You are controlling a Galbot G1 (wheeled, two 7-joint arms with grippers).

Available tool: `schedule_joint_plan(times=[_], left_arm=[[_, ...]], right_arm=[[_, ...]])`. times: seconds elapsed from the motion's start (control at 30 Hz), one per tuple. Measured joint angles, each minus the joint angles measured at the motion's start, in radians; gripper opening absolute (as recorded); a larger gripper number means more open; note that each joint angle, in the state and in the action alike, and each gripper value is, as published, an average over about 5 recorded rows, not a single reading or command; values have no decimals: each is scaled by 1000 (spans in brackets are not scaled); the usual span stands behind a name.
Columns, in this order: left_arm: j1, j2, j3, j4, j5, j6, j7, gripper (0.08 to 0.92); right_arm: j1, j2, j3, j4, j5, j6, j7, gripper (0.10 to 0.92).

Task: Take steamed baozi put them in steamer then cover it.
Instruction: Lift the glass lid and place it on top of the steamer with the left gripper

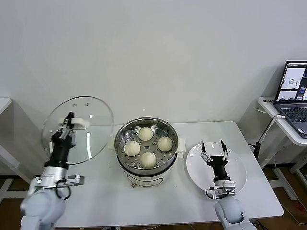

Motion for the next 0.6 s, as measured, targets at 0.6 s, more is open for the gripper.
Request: schedule_joint_plan(times=[0.6], left_arm=[[-212, -159, 443, 92, 202, 277, 216, 187]], right_arm=[[22, 16, 24, -47, -18, -13, 1, 823]])
